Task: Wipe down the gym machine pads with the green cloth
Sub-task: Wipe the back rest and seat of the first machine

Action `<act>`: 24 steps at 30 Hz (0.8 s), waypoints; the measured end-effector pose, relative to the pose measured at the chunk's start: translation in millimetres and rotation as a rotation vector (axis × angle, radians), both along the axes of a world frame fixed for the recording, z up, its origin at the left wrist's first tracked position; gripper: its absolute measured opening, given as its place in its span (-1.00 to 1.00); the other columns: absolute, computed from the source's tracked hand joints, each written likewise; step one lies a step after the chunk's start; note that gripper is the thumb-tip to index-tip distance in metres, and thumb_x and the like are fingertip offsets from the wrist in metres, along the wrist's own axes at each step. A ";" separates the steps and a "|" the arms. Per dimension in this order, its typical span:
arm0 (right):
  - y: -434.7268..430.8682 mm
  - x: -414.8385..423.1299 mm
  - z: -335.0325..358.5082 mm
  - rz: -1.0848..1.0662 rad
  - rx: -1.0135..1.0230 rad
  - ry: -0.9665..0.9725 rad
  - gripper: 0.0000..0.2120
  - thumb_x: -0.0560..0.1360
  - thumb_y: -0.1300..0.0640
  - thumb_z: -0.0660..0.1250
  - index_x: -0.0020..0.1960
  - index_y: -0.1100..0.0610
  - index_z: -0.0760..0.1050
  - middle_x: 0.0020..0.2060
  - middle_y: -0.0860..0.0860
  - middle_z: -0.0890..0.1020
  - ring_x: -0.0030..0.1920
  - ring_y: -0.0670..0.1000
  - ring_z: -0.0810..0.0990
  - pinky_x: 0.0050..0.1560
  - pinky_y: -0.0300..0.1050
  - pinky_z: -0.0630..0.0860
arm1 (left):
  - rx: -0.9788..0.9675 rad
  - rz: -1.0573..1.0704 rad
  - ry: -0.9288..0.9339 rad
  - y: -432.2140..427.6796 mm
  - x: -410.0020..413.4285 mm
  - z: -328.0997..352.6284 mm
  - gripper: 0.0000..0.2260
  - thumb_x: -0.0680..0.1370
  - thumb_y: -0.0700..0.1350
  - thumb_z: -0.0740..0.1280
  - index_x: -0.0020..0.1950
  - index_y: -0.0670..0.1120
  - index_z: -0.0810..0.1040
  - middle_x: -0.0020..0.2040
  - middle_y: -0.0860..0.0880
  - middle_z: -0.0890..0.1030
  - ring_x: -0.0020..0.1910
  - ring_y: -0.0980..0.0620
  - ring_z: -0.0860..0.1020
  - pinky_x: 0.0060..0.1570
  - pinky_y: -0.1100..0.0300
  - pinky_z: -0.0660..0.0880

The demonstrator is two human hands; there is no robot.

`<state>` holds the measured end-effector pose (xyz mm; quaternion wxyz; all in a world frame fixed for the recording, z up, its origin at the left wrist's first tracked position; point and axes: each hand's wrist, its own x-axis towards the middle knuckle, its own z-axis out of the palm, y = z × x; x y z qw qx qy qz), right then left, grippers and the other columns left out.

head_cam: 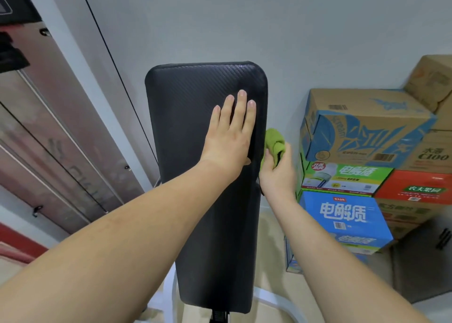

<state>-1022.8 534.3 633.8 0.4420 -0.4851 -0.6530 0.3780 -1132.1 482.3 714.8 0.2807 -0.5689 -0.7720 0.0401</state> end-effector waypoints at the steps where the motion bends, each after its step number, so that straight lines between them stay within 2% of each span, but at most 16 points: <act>1: -8.1 2.8 -22.4 -0.008 -0.024 -0.030 -0.75 0.68 0.01 0.21 0.34 0.01 0.36 0.07 0.02 0.60 -0.03 0.10 0.54 -0.05 -0.03 0.45 | -0.007 0.003 0.004 0.4 0.5 2.5 0.19 0.42 0.35 0.46 0.65 -0.21 -0.24 0.65 -0.27 -0.21 0.64 -0.30 -0.12 0.60 -0.20 0.00; 4: -36.3 19.5 -90.6 0.053 -0.235 -0.143 -0.75 0.69 0.04 0.20 0.36 0.00 0.35 0.05 0.05 0.61 0.00 0.16 0.57 -0.03 -0.01 0.47 | -0.004 0.010 -0.011 -5.3 3.4 3.2 0.14 0.44 0.29 0.48 0.66 -0.21 -0.18 0.66 -0.26 -0.17 0.64 -0.29 -0.10 0.60 -0.19 -0.01; 6: -57.3 37.6 -129.8 0.136 -0.472 -0.186 -0.68 0.70 0.03 0.20 0.44 -0.02 0.34 0.08 0.03 0.61 0.11 0.18 0.60 0.14 0.04 0.53 | 0.030 -0.014 -0.056 -19.3 13.4 -6.4 0.05 0.45 0.16 0.49 0.66 -0.20 -0.11 0.66 -0.25 -0.12 0.63 -0.29 -0.05 0.60 -0.20 -0.01; 7: -66.9 46.6 -141.8 0.168 -0.583 -0.195 -0.65 0.70 0.04 0.20 0.47 -0.02 0.34 0.11 0.03 0.61 0.14 0.16 0.60 0.24 0.10 0.54 | 0.047 -0.052 -0.117 -29.1 20.5 -14.0 0.01 0.46 0.10 0.49 0.66 -0.20 -0.08 0.66 -0.24 -0.12 0.62 -0.29 -0.04 0.60 -0.20 -0.01; 9: -77.4 58.7 -146.0 0.181 -0.687 -0.162 -0.67 0.70 0.06 0.22 0.45 0.03 0.38 0.15 0.07 0.62 0.13 0.12 0.60 0.30 0.15 0.54 | 0.014 -0.133 -0.307 -52.5 32.0 -33.8 -0.07 0.49 0.04 0.47 0.66 -0.18 -0.02 0.66 -0.22 -0.13 0.63 -0.26 -0.06 0.60 -0.18 0.00; 11: -81.2 59.9 -124.2 0.108 -0.643 -0.066 -0.70 0.69 0.04 0.26 0.40 0.08 0.43 0.20 0.10 0.61 0.13 0.09 0.58 0.25 0.04 0.52 | -0.062 -0.175 -0.535 -75.6 33.5 -52.9 -0.19 0.53 0.03 0.45 0.65 -0.15 0.11 0.66 -0.17 -0.07 0.63 -0.20 -0.03 0.60 -0.11 0.09; 14: -93.2 52.2 -59.3 0.090 -0.574 0.133 -0.70 0.67 -0.03 0.29 0.37 0.01 0.48 0.18 0.01 0.64 0.13 0.03 0.61 0.13 -0.04 0.55 | -0.215 -0.164 -1.019 -101.4 34.7 -62.7 -0.33 0.55 0.09 0.42 0.61 0.01 0.28 0.62 -0.06 0.16 0.59 -0.02 0.17 0.52 0.02 0.28; 16: -103.6 44.7 -17.2 0.183 -0.663 0.293 -0.80 0.66 -0.03 0.31 0.25 -0.04 0.56 0.05 -0.02 0.73 -0.01 -0.03 0.72 -0.13 -0.11 0.65 | -0.184 -0.228 -1.336 -112.9 36.0 -56.2 -0.51 0.53 -0.02 0.45 0.44 0.16 0.43 0.39 -0.03 0.46 0.38 0.14 0.44 0.33 0.04 0.51; 17: -110.3 42.5 0.7 0.226 -0.714 0.339 -0.84 0.66 -0.01 0.31 0.20 -0.05 0.58 -0.03 -0.02 0.76 -0.09 -0.05 0.75 -0.25 -0.14 0.65 | -0.154 -0.227 -1.439 -119.6 35.1 -51.7 -0.58 0.52 -0.09 0.46 0.32 0.19 0.48 0.23 -0.04 0.56 0.20 0.15 0.56 0.18 0.01 0.59; 18: -117.9 36.9 16.0 0.264 -0.729 0.348 -0.86 0.66 -0.01 0.31 0.17 -0.04 0.59 -0.07 -0.01 0.77 -0.12 -0.03 0.76 -0.28 -0.13 0.65 | -0.120 -0.222 -1.509 -126.2 27.1 -47.5 -0.57 0.48 -0.12 0.48 0.28 0.17 0.48 0.17 -0.08 0.59 0.09 0.09 0.62 0.09 -0.02 0.63; 19: -122.7 33.5 25.6 0.296 -0.735 0.330 -0.84 0.65 0.00 0.30 0.16 -0.01 0.61 -0.08 0.01 0.78 -0.10 0.00 0.77 -0.25 -0.08 0.67 | -0.115 -0.207 -1.547 -130.7 21.1 -45.5 -0.49 0.44 -0.06 0.50 0.34 0.17 0.45 0.22 -0.10 0.57 0.08 0.07 0.62 0.07 -0.04 0.65; 21: -135.5 20.0 40.2 0.335 -0.745 0.308 -0.78 0.64 -0.01 0.30 0.18 0.06 0.63 -0.02 0.07 0.77 -0.03 0.07 0.77 -0.07 0.08 0.72 | -0.098 -0.159 -1.537 -143.5 5.2 -43.9 -0.20 0.35 0.13 0.52 0.54 0.26 0.28 0.37 0.04 0.38 0.23 0.10 0.52 0.19 0.05 0.59; 22: -143.9 7.1 46.5 0.369 -0.771 0.329 -0.73 0.64 -0.03 0.28 0.20 0.07 0.63 0.02 0.09 0.77 0.02 0.09 0.77 0.05 0.14 0.70 | -0.066 -0.123 -1.562 -151.7 -8.4 -44.1 -0.16 0.36 0.16 0.52 0.57 0.32 0.21 0.35 0.12 0.35 0.26 0.12 0.50 0.20 0.14 0.55; 24: -156.5 -21.0 58.8 0.466 -0.825 0.330 -0.63 0.64 -0.12 0.22 0.27 0.05 0.64 0.12 0.07 0.75 0.12 0.11 0.74 0.17 0.20 0.64 | 0.084 -0.134 -1.629 -166.6 -36.4 -41.4 -0.32 0.46 0.04 0.49 0.50 0.35 0.29 0.25 0.22 0.50 0.17 0.22 0.57 0.06 0.34 0.52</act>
